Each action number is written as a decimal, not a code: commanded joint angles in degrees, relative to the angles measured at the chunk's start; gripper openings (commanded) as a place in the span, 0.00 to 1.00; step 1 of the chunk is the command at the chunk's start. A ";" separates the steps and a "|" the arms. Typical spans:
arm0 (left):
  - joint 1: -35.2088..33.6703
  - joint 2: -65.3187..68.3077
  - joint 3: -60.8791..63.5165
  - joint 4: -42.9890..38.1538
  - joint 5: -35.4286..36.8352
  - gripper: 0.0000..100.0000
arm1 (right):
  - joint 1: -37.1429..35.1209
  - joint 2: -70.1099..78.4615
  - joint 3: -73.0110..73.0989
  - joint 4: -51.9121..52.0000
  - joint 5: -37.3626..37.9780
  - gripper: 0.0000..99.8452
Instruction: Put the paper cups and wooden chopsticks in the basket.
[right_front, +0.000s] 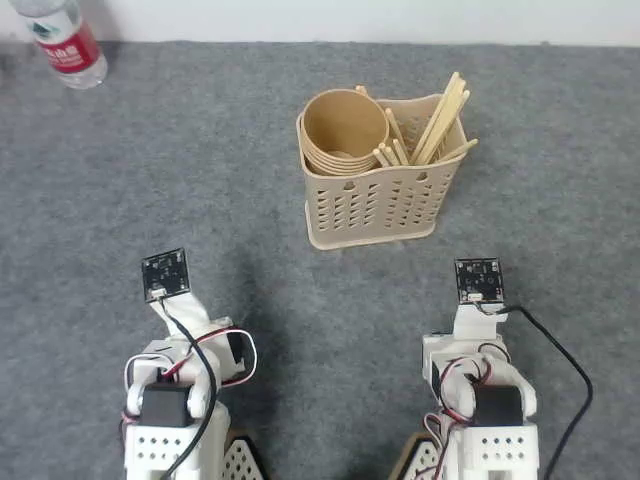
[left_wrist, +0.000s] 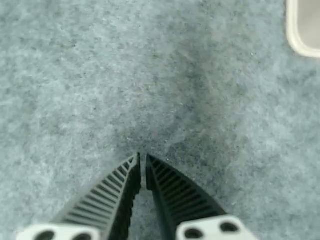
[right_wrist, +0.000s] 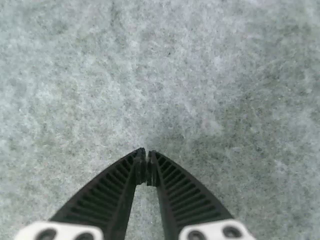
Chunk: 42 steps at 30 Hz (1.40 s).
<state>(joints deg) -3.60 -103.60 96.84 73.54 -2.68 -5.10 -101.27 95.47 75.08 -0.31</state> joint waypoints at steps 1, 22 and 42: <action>-2.29 -0.53 -0.31 -1.32 8.97 0.01 | 0.66 -0.75 0.70 -0.92 -0.09 0.01; -1.23 -0.62 -0.31 -1.41 2.55 0.01 | 0.66 -0.75 0.70 -0.92 -0.09 0.01; -1.41 -0.35 -0.31 -1.49 2.20 0.01 | 0.66 -0.75 0.70 -0.92 -0.09 0.01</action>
<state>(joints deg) -4.92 -103.60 96.84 73.54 0.04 -5.10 -101.27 95.47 75.08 -0.31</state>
